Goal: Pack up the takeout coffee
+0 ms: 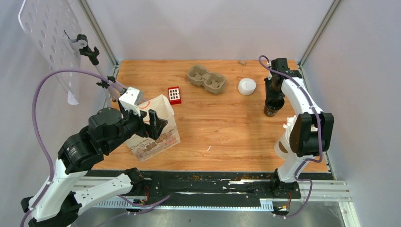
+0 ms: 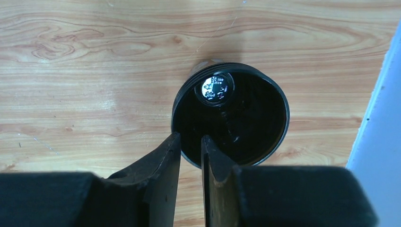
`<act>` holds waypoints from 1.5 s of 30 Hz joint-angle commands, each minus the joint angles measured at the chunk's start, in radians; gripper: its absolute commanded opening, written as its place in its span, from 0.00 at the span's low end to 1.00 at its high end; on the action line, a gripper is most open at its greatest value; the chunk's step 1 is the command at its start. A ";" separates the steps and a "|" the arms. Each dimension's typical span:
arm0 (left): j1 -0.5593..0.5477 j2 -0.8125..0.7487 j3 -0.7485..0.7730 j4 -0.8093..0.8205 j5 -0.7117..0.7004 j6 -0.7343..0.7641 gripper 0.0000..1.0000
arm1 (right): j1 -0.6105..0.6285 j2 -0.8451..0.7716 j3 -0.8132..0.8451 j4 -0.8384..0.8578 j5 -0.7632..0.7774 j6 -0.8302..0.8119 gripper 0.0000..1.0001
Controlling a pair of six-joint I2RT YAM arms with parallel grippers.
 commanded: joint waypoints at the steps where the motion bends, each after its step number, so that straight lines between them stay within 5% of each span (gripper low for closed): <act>1: -0.005 0.021 0.016 0.011 0.043 -0.025 1.00 | -0.019 0.008 0.050 0.010 -0.090 -0.040 0.23; 45: -0.005 0.015 0.006 0.016 0.018 -0.035 1.00 | -0.024 0.091 0.138 -0.072 -0.117 -0.085 0.17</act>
